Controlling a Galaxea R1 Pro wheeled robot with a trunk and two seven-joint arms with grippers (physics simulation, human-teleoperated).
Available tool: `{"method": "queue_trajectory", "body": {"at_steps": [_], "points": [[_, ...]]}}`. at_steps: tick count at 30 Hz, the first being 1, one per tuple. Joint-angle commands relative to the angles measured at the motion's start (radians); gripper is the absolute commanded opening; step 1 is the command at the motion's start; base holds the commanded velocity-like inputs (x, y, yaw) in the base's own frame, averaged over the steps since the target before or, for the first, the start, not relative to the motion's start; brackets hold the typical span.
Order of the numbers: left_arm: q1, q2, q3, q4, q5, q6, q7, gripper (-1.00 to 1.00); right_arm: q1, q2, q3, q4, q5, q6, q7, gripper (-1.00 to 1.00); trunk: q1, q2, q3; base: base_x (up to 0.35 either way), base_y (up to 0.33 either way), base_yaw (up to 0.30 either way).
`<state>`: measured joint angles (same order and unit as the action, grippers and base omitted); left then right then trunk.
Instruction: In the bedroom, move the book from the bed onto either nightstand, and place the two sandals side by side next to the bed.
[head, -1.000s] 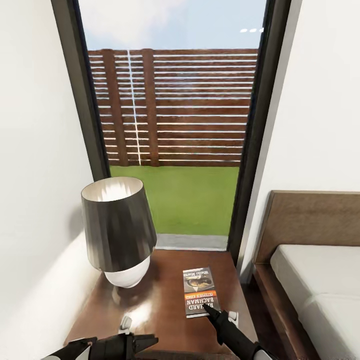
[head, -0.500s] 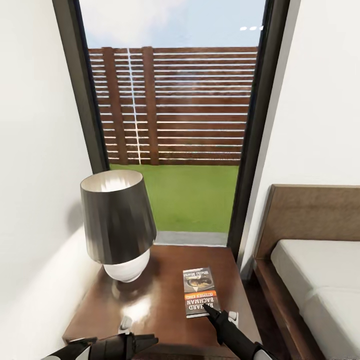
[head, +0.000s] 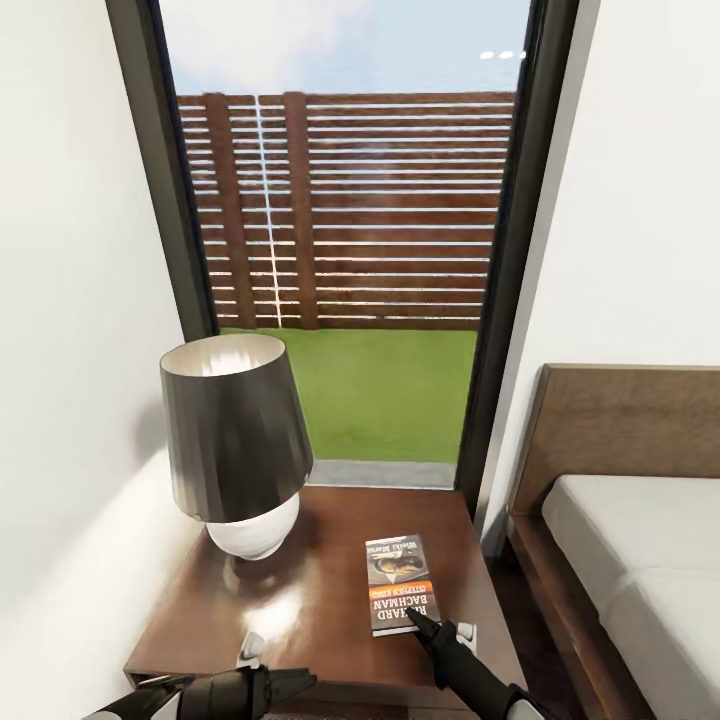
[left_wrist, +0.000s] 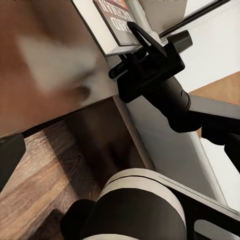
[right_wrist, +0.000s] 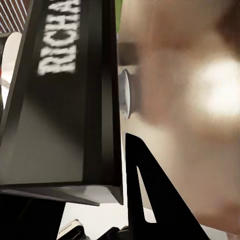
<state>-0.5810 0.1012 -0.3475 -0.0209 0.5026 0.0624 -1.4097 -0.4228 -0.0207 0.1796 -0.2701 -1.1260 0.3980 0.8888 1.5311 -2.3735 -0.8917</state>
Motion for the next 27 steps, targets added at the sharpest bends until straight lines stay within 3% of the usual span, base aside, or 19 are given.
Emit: {"method": "queue_trajectory", "body": {"at_steps": [1,17,27], "points": [[0.0,0.0,-0.008,-0.001,0.008,0.007,-0.002,1.0,-0.001,-0.001,0.006,0.0,-0.011,0.007,0.001,-1.0,0.0,0.0,-0.001,0.017,0.0,0.0],[0.0,0.0,-0.008,-0.001,0.008,0.007,0.001,1.0,-0.001,-0.001,0.006,0.0,-0.011,0.007,0.0,-1.0,0.0,0.0,-0.001,0.063,0.0,0.0],[0.0,0.0,-0.008,-0.001,0.008,0.007,0.0,1.0,-0.001,-0.001,0.006,0.0,-0.011,0.007,0.0,-1.0,0.034,-0.063,-0.029,0.0,0.0,0.0]]}}
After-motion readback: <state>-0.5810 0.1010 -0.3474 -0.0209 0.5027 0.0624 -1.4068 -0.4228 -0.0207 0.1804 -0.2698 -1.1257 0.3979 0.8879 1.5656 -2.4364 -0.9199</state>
